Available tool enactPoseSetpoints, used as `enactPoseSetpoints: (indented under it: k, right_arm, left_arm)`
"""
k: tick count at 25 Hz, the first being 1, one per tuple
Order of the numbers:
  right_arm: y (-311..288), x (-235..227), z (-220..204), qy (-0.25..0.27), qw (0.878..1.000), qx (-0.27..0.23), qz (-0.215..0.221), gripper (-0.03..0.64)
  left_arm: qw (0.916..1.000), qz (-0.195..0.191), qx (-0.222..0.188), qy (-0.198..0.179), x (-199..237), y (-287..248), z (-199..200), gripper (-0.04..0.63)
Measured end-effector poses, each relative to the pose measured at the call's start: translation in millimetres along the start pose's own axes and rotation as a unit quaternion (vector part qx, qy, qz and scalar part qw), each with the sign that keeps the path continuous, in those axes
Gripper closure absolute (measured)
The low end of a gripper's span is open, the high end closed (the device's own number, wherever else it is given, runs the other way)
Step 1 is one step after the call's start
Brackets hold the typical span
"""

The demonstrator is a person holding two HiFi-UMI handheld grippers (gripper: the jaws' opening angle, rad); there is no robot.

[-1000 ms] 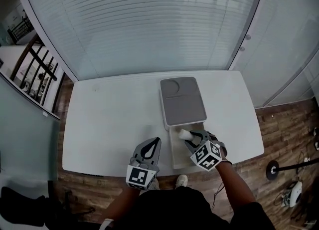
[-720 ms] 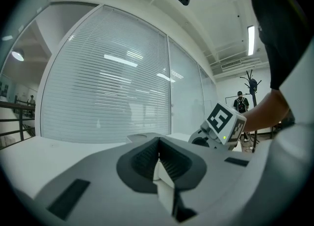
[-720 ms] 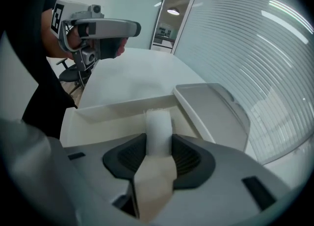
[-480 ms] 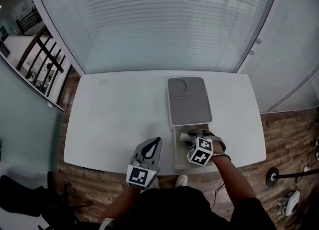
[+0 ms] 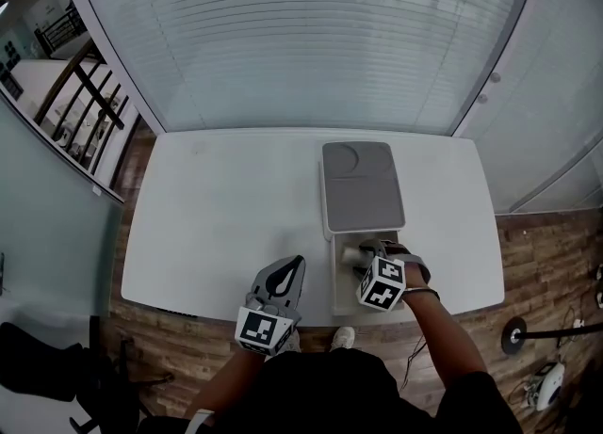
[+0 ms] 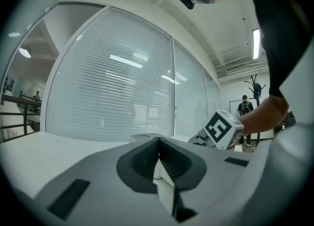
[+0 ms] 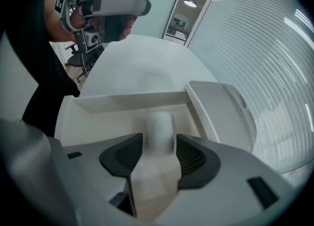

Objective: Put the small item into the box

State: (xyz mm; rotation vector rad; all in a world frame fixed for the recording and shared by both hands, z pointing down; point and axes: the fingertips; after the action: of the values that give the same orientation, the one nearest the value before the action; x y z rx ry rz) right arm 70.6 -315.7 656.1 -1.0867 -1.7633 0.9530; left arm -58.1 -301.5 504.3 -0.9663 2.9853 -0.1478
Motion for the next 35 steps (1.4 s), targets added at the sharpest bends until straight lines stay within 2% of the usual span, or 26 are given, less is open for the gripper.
enactPoseSetpoints:
  k: [4, 7, 11, 16, 20, 24, 29, 31, 35]
  right_arm:
    - [15, -2, 7, -0.026, 0.999, -0.029, -0.003, 0.388]
    - [34, -9, 15, -0.047, 0.996, -0.063, -0.031, 0.385]
    - [65, -21, 34, -0.105, 0.981, -0.145, -0.075, 0.394]
    - [104, -36, 42, -0.165, 0.944, -0.254, -0.133, 0.451]
    - [138, -47, 41, -0.221, 0.904, -0.325, -0.17, 0.505]
    - [161, -56, 38, -0.25, 0.875, -0.346, -0.228, 0.605]
    - [188, -62, 35, -0.293, 0.832, -0.384, -0.273, 0.611]
    - [195, -62, 31, -0.303, 0.821, -0.391, -0.286, 0.612]
    - [202, -58, 26, -0.31, 0.813, -0.397, -0.293, 0.614]
  left_arm:
    - [1.0, -0.001, 0.001, 0.007, 1, 3, -6, 0.581]
    - [0.9999, 0.0, 0.008, 0.007, -2, 3, -7, 0.581]
    - [1.0, -0.006, 0.001, 0.001, -7, 0, -1, 0.581]
    - [0.9999, -0.002, 0.001, 0.011, -8, 0, -1, 0.581]
    - [0.9998, -0.004, -0.013, 0.012, -13, -2, 10, 0.581]
    - [0.9997, -0.006, -0.024, 0.001, -16, -3, 21, 0.581]
    - [0.9994, -0.009, -0.033, -0.007, -21, -4, 31, 0.581]
    - [0.9994, -0.011, -0.033, -0.006, -23, -5, 32, 0.581]
    - [0.9992, -0.012, -0.037, -0.009, -26, -5, 36, 0.581]
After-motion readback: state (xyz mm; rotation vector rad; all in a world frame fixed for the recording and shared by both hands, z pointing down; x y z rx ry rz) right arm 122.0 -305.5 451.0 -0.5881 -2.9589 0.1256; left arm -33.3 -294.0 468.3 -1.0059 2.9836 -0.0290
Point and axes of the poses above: the fingertips, and each gripper's own axes: y backward along the fingers, x to its left, z out of its top, and after that the axes turned 1 degree about -y, right-handed
